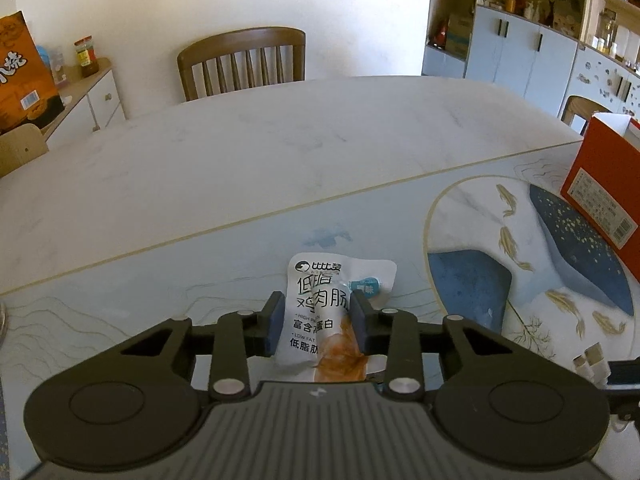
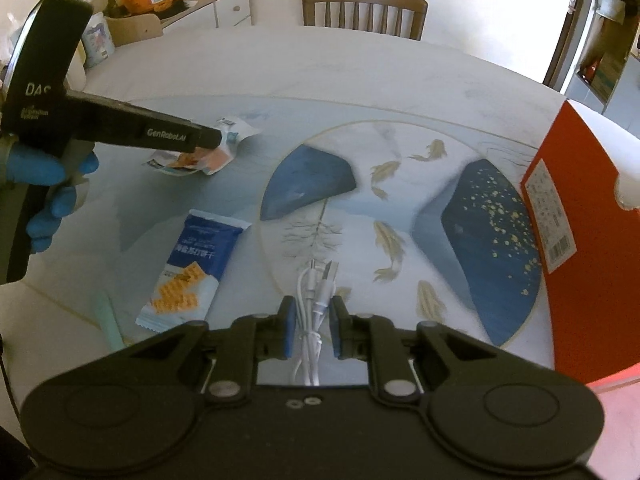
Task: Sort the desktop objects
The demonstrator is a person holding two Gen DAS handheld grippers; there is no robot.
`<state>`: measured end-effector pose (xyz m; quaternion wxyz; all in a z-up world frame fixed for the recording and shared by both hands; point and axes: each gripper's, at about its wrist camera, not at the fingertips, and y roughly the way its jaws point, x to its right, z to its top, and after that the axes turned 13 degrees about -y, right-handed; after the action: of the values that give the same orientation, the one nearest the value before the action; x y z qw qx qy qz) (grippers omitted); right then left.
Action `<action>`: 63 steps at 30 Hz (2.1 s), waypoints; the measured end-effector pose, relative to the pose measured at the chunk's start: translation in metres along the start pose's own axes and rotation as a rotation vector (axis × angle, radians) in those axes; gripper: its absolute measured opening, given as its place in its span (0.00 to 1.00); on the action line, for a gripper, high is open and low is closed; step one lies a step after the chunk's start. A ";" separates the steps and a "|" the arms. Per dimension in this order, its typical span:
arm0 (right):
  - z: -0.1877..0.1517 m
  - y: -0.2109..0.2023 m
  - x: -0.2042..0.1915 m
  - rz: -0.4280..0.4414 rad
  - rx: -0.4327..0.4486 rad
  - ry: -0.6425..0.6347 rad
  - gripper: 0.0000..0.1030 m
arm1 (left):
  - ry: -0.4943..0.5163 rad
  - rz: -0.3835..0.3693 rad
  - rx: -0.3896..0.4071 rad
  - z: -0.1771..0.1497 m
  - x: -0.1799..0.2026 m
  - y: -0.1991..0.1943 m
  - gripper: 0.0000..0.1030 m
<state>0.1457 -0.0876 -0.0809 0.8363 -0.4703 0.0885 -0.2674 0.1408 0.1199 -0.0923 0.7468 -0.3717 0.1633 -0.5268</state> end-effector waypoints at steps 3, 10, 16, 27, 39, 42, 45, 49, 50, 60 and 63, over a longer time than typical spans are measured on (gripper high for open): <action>-0.002 -0.001 0.002 0.001 -0.003 0.005 0.16 | -0.007 -0.005 -0.003 0.000 0.000 0.001 0.32; -0.007 -0.004 0.007 0.016 0.003 0.018 0.16 | -0.023 -0.019 -0.021 0.001 -0.003 0.003 0.48; -0.011 -0.003 0.012 0.022 -0.006 0.032 0.16 | 0.012 -0.067 -0.034 0.003 0.009 0.011 0.68; -0.020 -0.001 0.017 0.032 -0.014 0.056 0.16 | 0.034 -0.051 -0.043 0.008 0.013 0.035 0.85; -0.019 -0.001 0.018 0.033 -0.013 0.060 0.16 | 0.042 -0.035 -0.013 0.011 0.010 0.034 0.56; -0.019 -0.003 0.019 0.032 -0.002 0.059 0.16 | 0.006 -0.044 -0.015 0.013 0.005 0.031 0.55; -0.018 -0.007 0.022 0.029 0.007 0.058 0.16 | 0.000 -0.039 -0.015 0.009 0.004 0.026 0.54; -0.015 -0.014 0.025 0.024 0.022 0.059 0.16 | -0.009 -0.043 -0.008 0.006 0.003 0.012 0.54; -0.015 -0.016 0.026 0.023 0.025 0.060 0.16 | -0.009 -0.047 -0.007 0.005 0.004 0.009 0.54; -0.013 -0.047 0.035 0.008 0.072 0.072 0.16 | -0.032 -0.092 -0.010 0.000 0.018 -0.039 0.54; -0.013 -0.059 0.040 0.003 0.086 0.076 0.16 | -0.034 -0.115 -0.010 0.001 0.028 -0.056 0.54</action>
<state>0.1529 -0.1433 -0.0350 0.8522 -0.4233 0.1095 -0.2875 0.1154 0.0852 -0.0471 0.7161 -0.3929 0.1317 -0.5617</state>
